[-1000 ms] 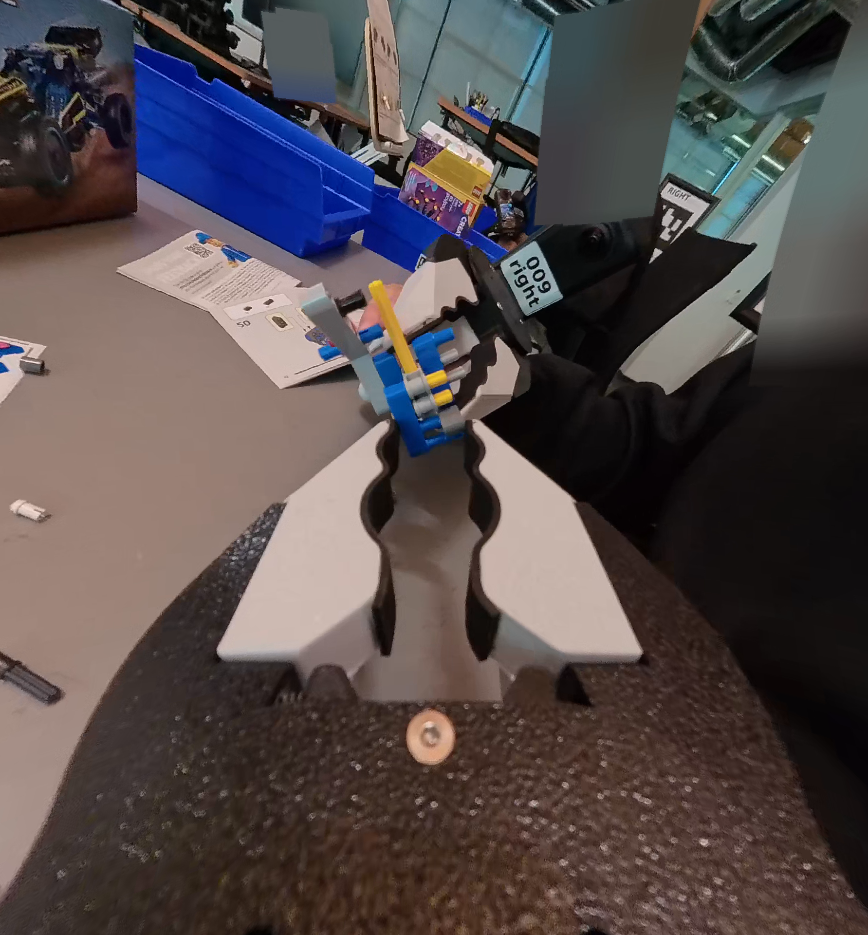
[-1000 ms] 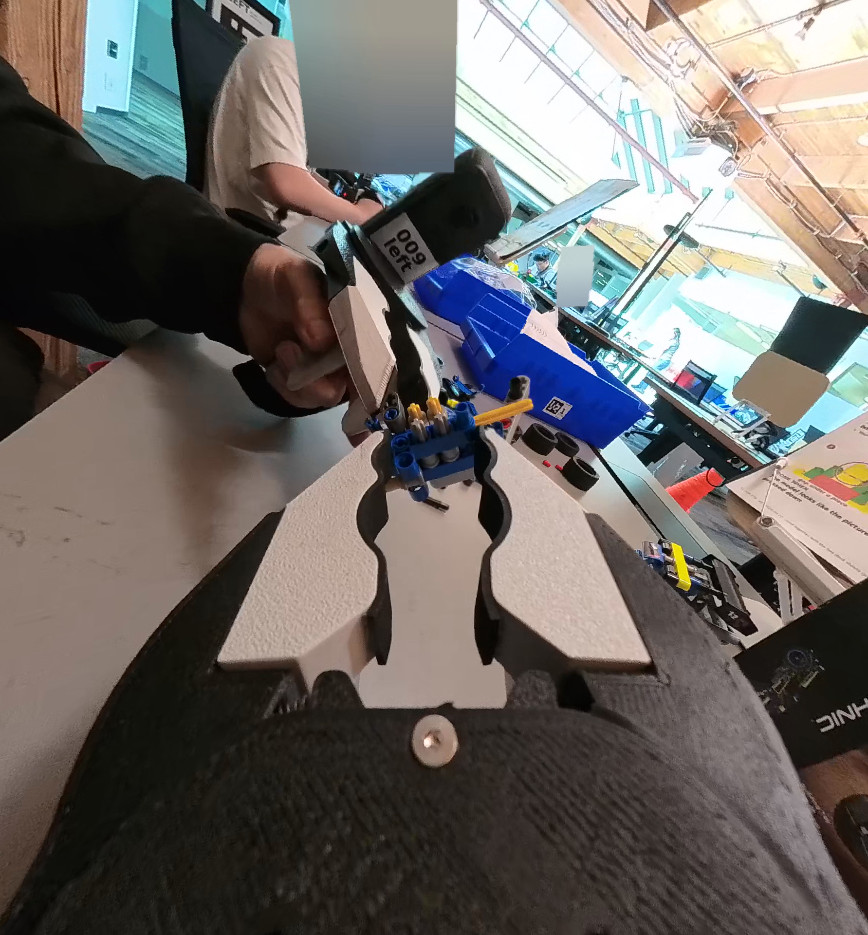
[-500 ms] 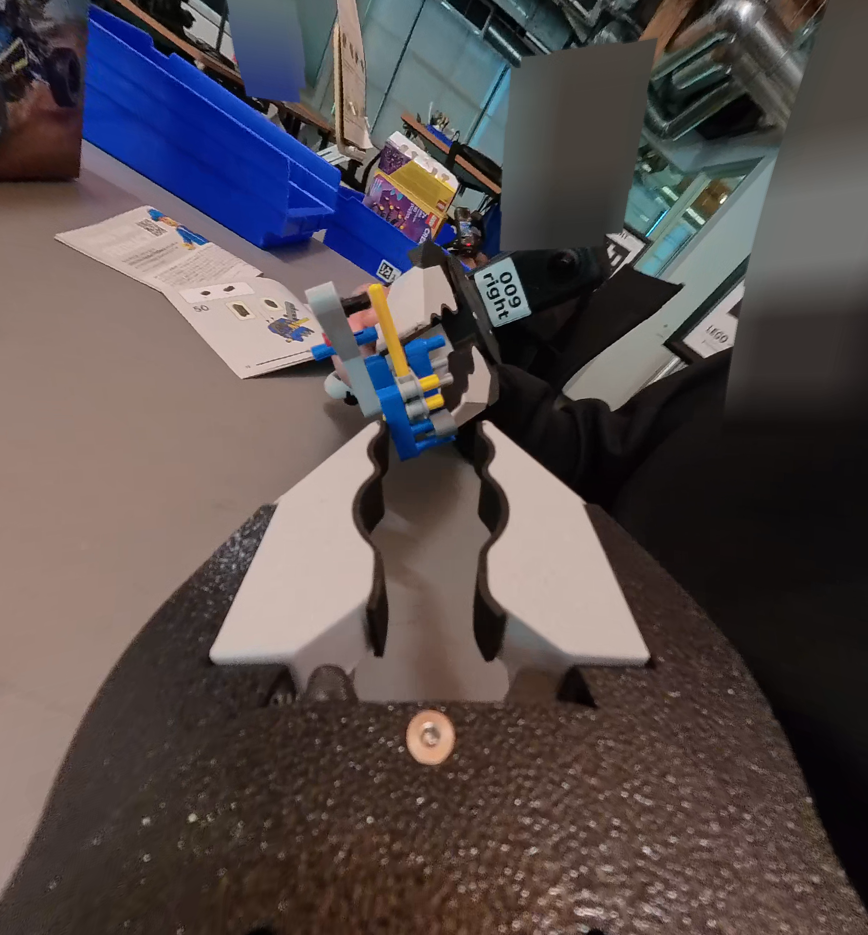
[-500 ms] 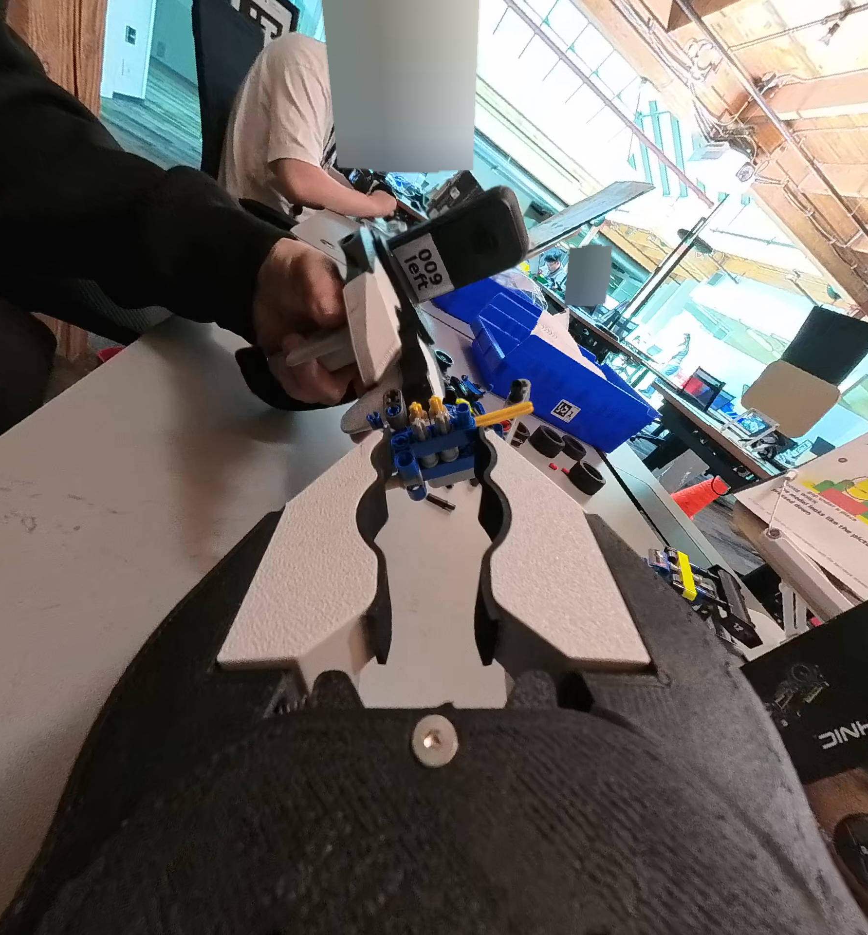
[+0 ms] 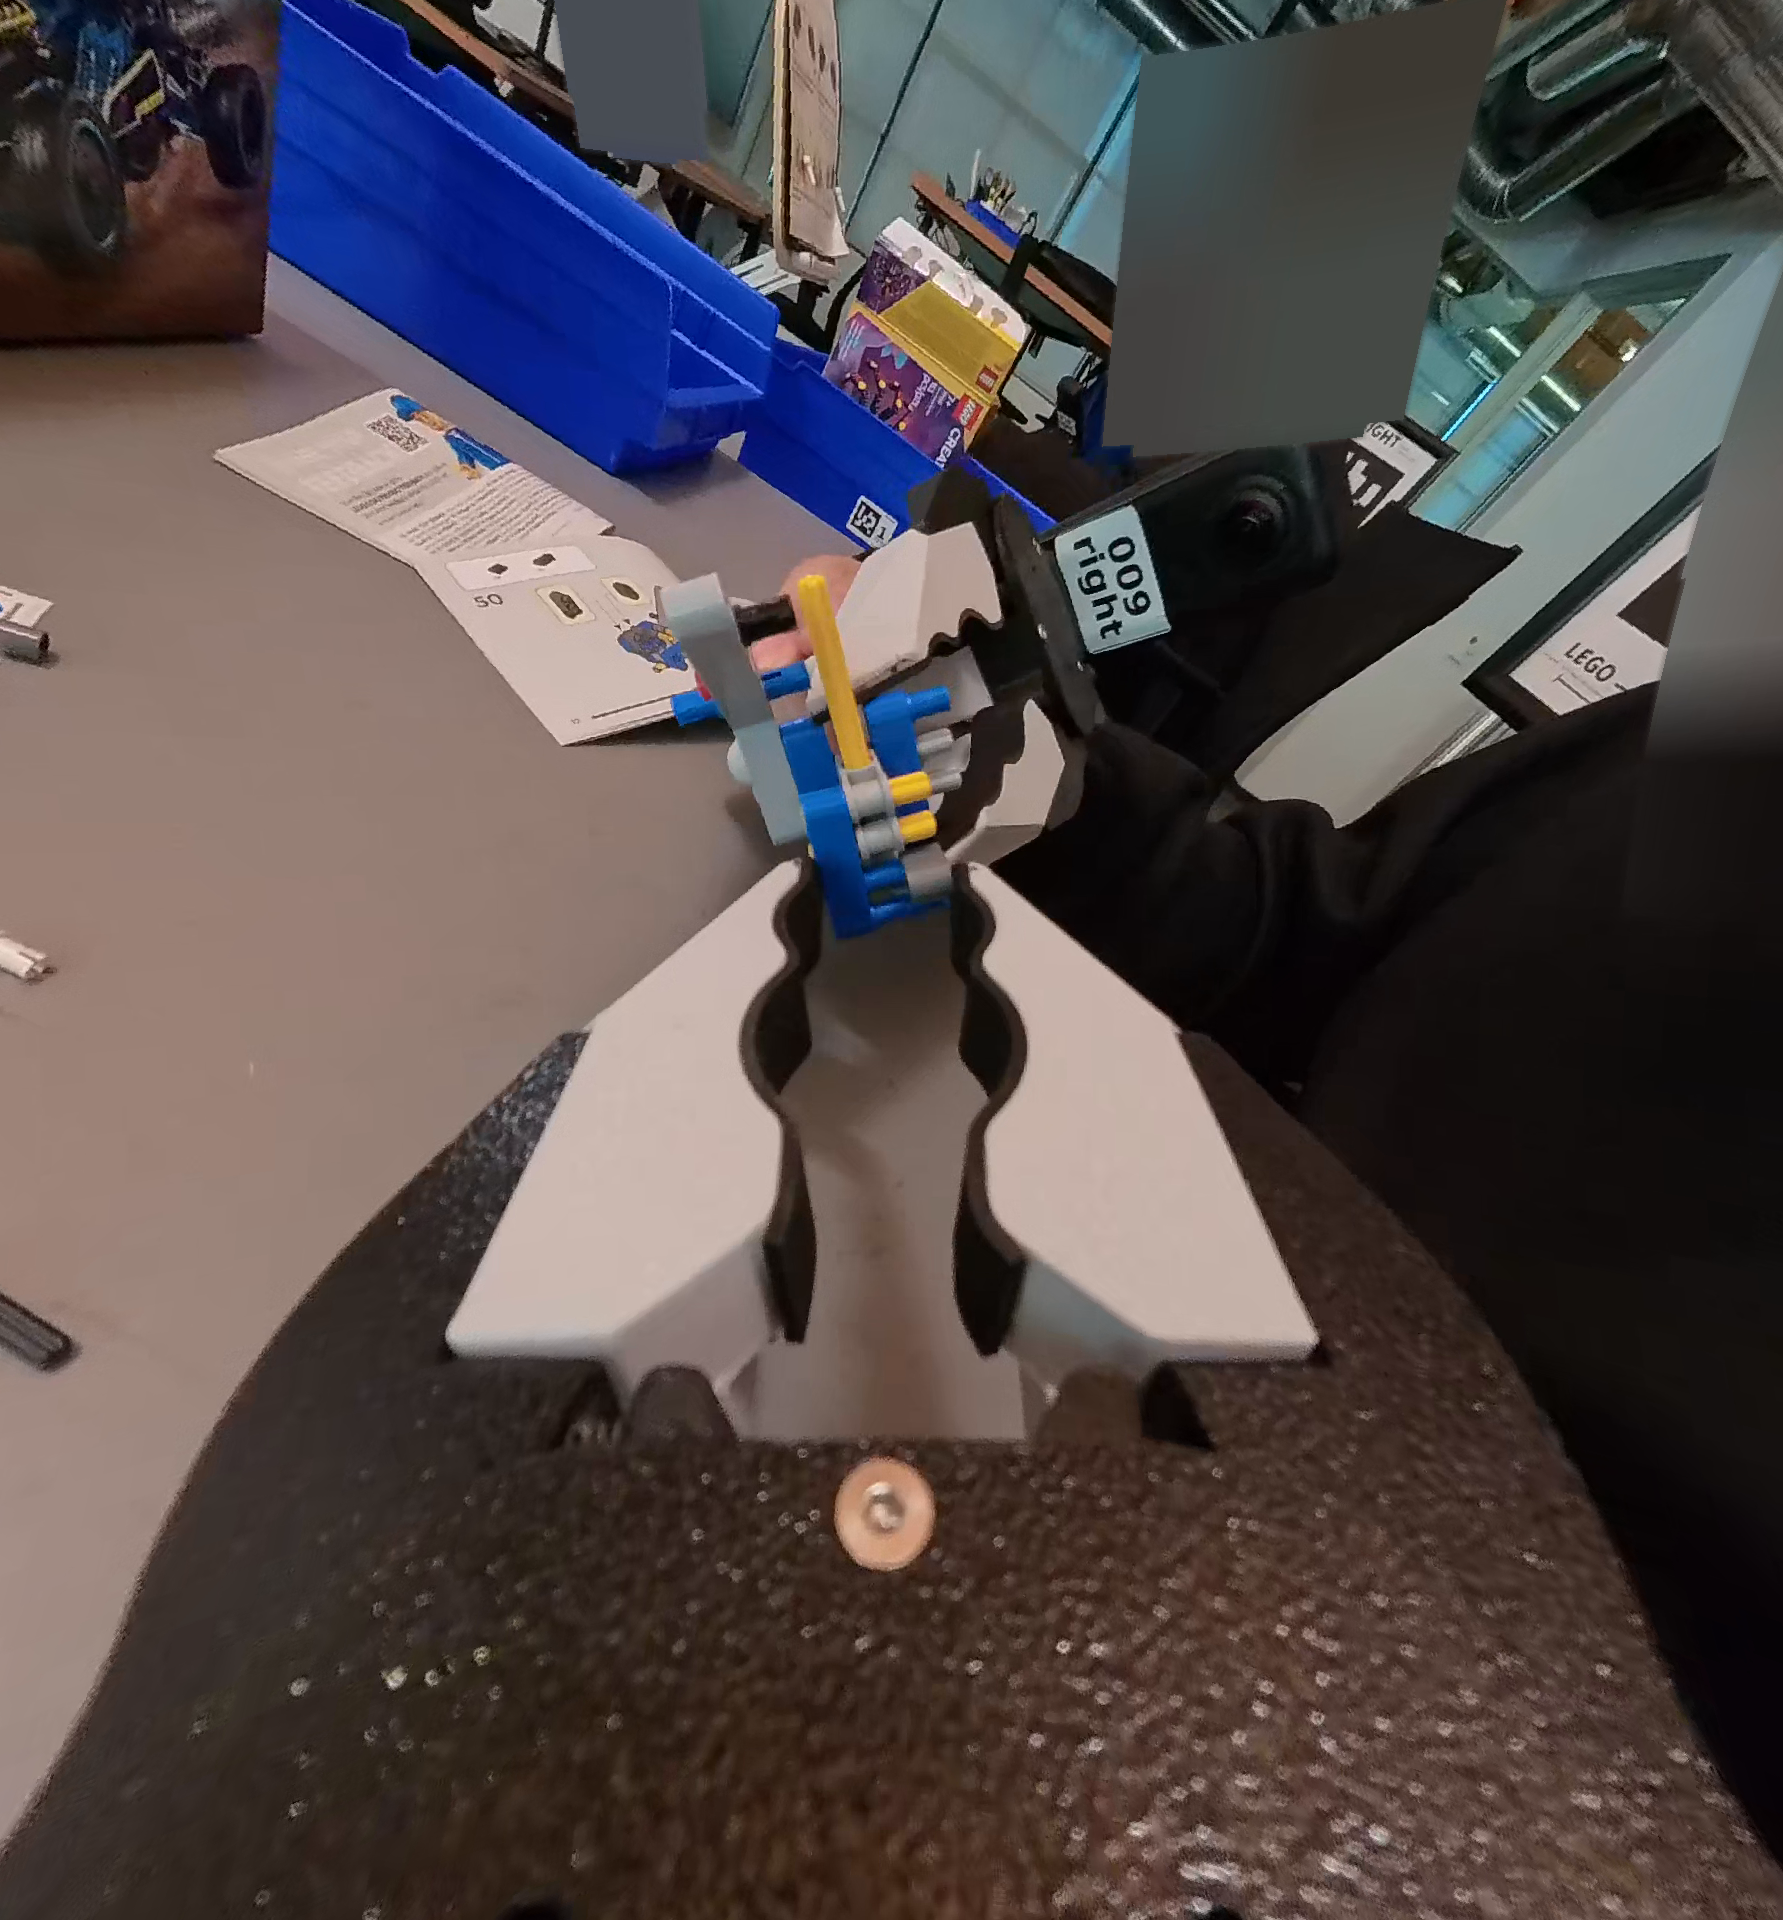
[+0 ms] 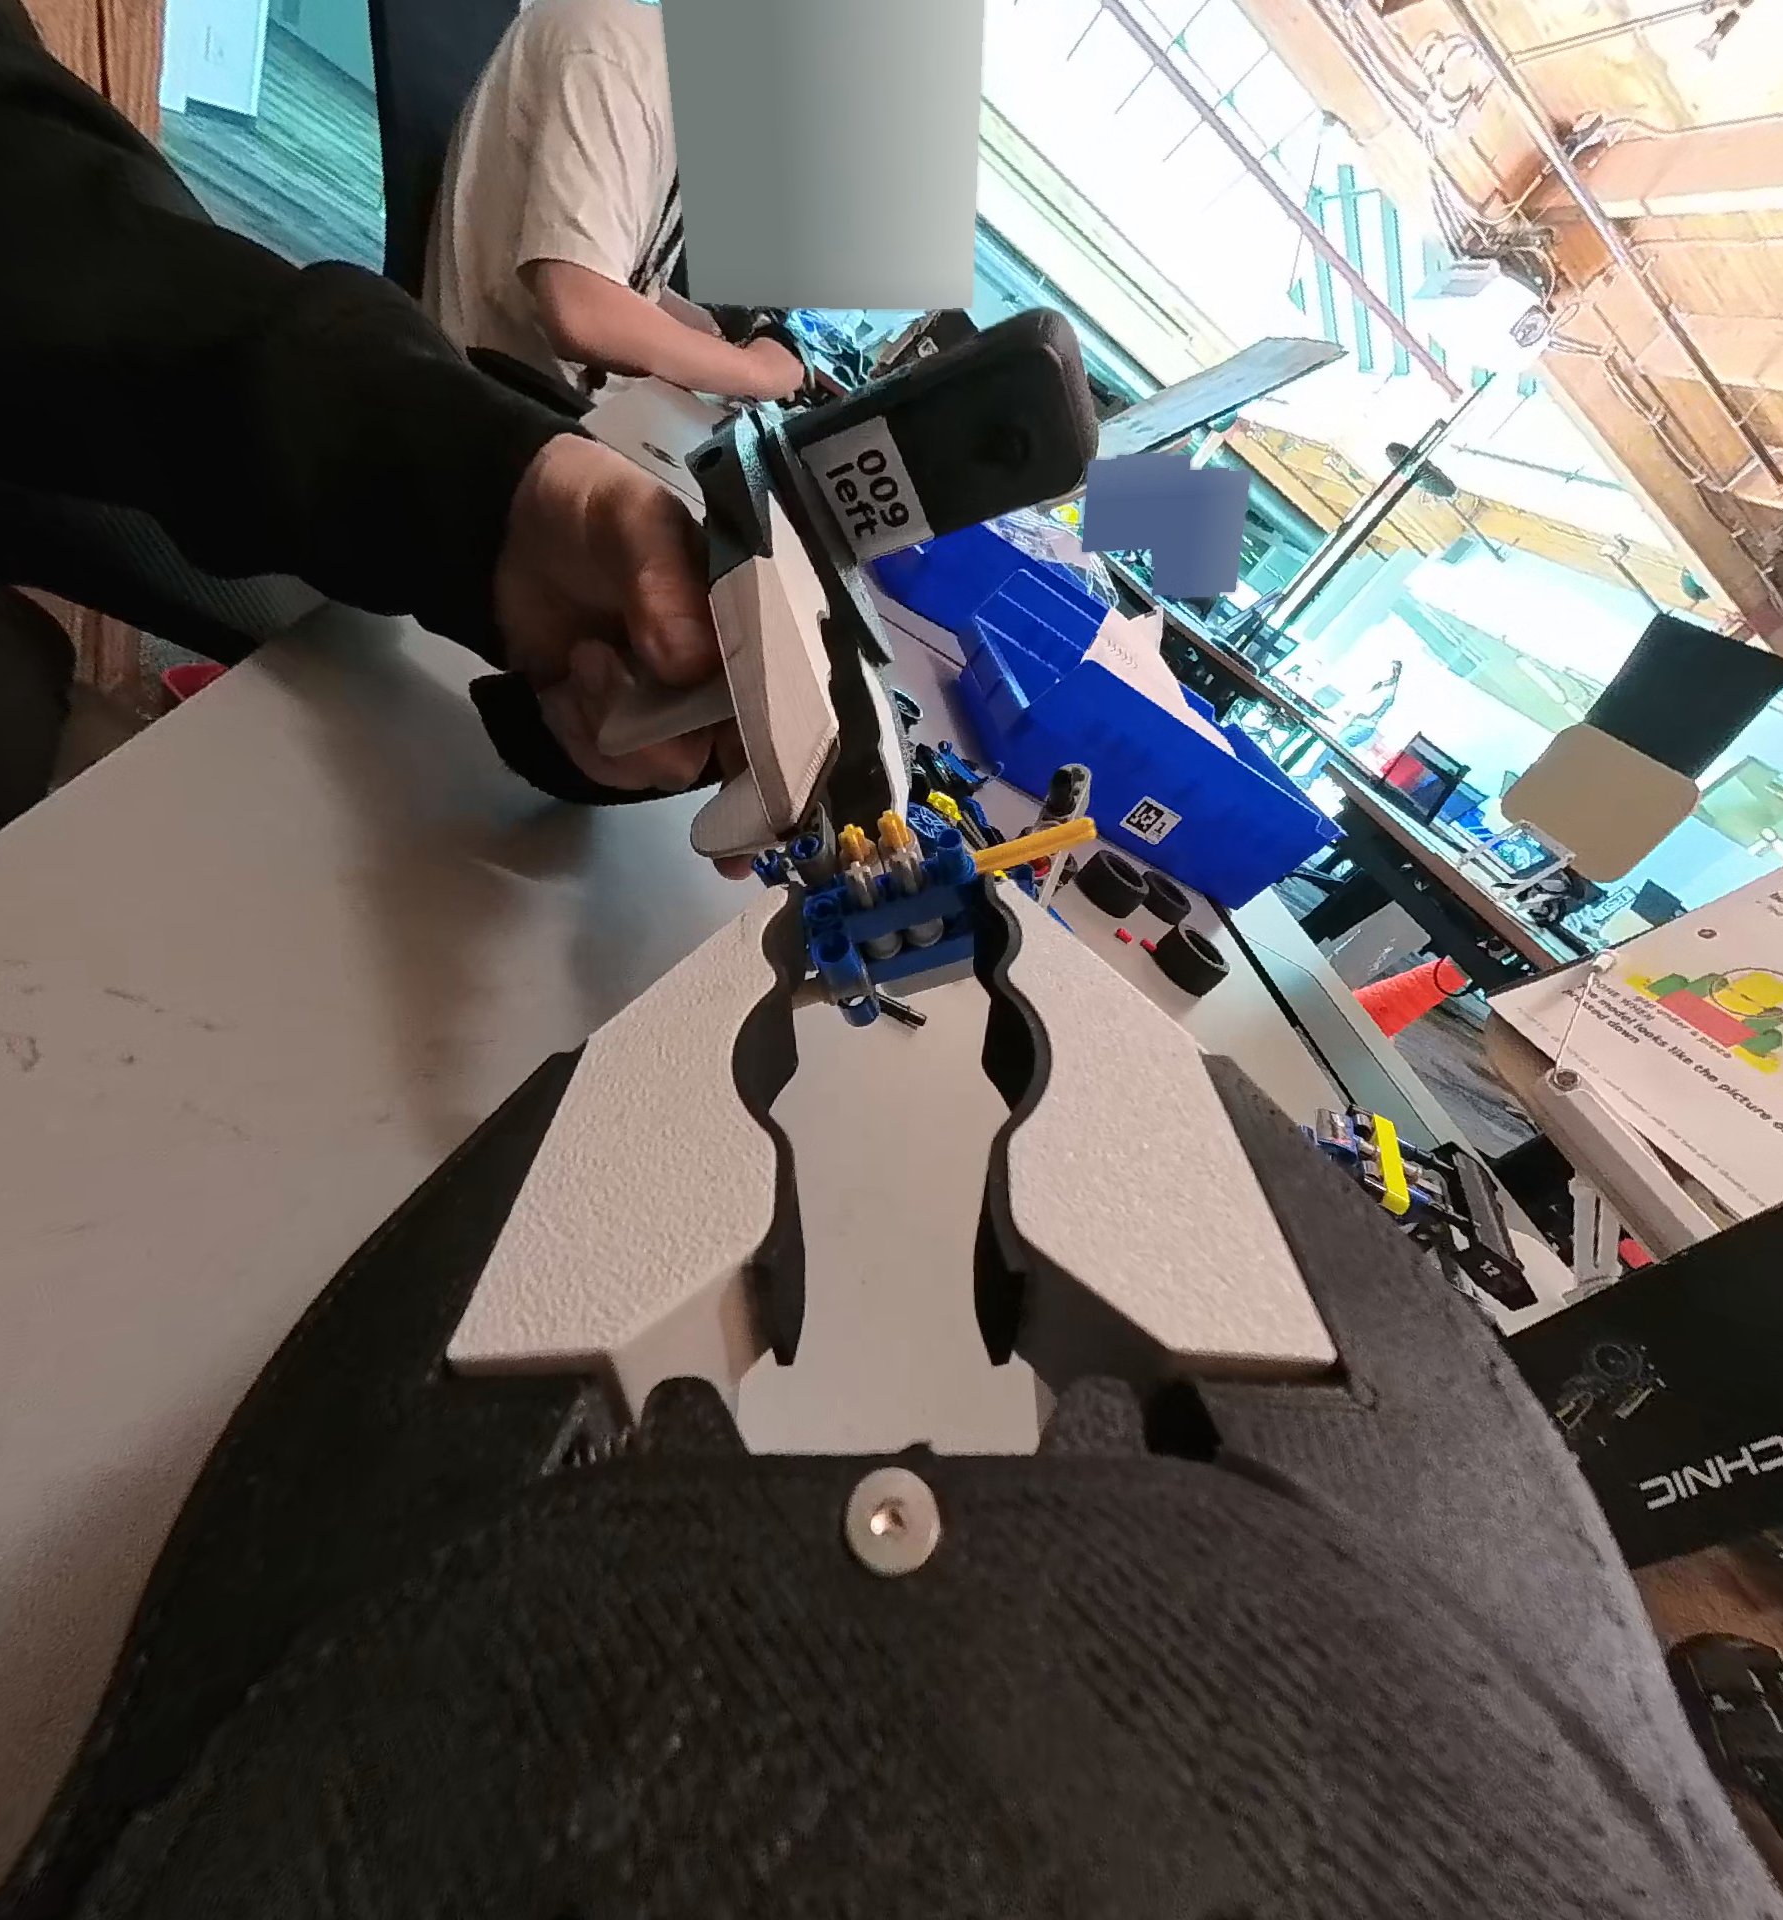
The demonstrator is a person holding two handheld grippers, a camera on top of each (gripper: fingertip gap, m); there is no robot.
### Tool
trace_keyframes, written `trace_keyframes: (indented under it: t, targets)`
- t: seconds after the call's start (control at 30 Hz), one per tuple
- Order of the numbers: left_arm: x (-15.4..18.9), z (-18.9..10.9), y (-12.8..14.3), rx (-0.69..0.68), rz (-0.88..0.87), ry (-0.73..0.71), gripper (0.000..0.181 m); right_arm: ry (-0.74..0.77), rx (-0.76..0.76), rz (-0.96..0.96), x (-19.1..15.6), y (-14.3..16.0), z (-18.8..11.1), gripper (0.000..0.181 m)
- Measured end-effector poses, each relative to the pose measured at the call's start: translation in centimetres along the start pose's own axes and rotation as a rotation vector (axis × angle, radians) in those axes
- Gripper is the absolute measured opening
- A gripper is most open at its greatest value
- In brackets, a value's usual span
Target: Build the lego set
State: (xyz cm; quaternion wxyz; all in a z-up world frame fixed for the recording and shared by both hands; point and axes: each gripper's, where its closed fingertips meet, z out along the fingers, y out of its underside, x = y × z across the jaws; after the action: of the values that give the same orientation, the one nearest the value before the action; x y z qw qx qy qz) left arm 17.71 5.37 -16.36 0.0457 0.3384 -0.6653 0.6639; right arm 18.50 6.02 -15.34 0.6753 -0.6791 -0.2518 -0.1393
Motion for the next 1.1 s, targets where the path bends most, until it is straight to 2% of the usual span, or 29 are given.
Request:
trace_keyframes:
  t: [0.33, 0.67, 0.83, 1.1]
  targets:
    - [0.1, 0.1, -0.2, 0.02, 0.022, 0.013, 0.02, -0.001, 0.022, -0.008, 0.0, -0.3, -0.2, 0.031]
    - [0.4, -0.1, -0.9, 0.092, -0.079, 0.091, 0.021, 0.028, 0.036, -0.011, 0.5, -0.6, -0.2, 0.031]
    - [0.4, 0.0, -1.1, 0.083, 0.036, 0.012, 0.02, 0.052, 0.052, -0.021, 0.7, -0.9, -0.3, 0.031]
    - [1.0, 0.0, -1.8, 0.126, 0.034, 0.027, 0.019, 0.084, 0.081, -0.054, 1.0, -1.7, -0.5, 0.031]
